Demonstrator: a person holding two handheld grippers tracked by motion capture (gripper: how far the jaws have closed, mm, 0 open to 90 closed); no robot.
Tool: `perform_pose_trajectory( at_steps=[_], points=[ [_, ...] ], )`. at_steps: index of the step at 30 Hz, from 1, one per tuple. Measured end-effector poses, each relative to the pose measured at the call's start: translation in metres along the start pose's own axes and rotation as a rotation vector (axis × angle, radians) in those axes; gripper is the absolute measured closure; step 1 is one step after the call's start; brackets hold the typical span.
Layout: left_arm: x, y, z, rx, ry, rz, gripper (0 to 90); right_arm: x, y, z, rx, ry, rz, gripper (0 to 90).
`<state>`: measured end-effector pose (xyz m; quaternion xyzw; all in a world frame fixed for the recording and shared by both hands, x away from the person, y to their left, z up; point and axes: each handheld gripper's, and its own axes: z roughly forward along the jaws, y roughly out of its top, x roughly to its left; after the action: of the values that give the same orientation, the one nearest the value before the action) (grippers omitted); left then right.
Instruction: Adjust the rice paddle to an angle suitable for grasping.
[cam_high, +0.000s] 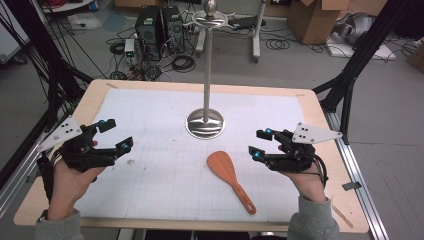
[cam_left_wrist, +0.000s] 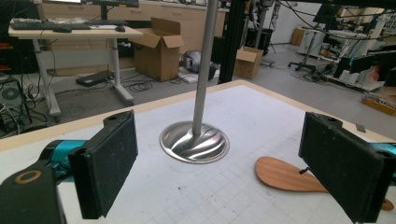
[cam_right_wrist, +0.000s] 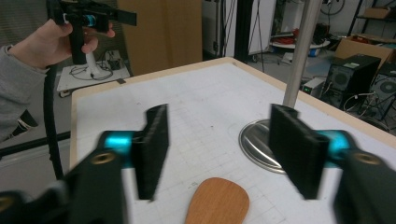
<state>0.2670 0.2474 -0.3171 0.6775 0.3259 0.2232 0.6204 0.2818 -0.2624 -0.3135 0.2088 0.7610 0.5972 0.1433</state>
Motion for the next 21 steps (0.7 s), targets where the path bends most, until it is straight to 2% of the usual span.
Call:
perform_pose_trajectory(
  at_steps=[1,2,3,6,7,10,13,16,17,21],
  points=[
    [0.000,0.000,0.001,0.003,-0.006,0.003,12.1,0.003,-0.002,0.001,0.000,-0.021,-0.007,57.8],
    [0.000,0.000,0.001,0.003,-0.006,0.003,12.2,0.003,-0.002,0.001,0.000,-0.021,-0.007,57.8],
    [-0.001,0.000,0.002,0.009,-0.011,0.007,12.2,0.006,-0.004,0.003,-0.019,-0.077,-0.029,67.9],
    [-0.002,0.000,0.003,0.012,-0.011,0.014,12.2,0.006,-0.006,0.005,-0.027,-0.093,-0.022,73.1],
    [-0.002,0.000,0.003,0.013,-0.010,0.013,12.2,0.006,-0.008,0.008,-0.020,-0.103,-0.019,77.4],
    [-0.001,-0.001,0.003,0.013,-0.009,0.010,12.2,0.006,-0.009,0.010,-0.008,-0.101,-0.014,81.2],
    [0.000,-0.001,0.003,0.015,-0.005,0.010,12.2,0.008,-0.011,0.014,0.036,-0.106,-0.032,88.9],
    [-0.001,-0.001,0.003,0.018,-0.004,0.009,12.2,0.011,-0.012,0.017,0.055,-0.115,-0.038,89.0],
    [-0.001,-0.002,0.003,0.020,-0.005,0.009,12.2,0.013,-0.015,0.021,0.073,-0.100,-0.038,89.1],
    [-0.001,-0.002,0.004,0.022,-0.007,0.008,12.2,0.016,-0.022,0.028,0.106,-0.091,-0.015,89.1]
  ],
)
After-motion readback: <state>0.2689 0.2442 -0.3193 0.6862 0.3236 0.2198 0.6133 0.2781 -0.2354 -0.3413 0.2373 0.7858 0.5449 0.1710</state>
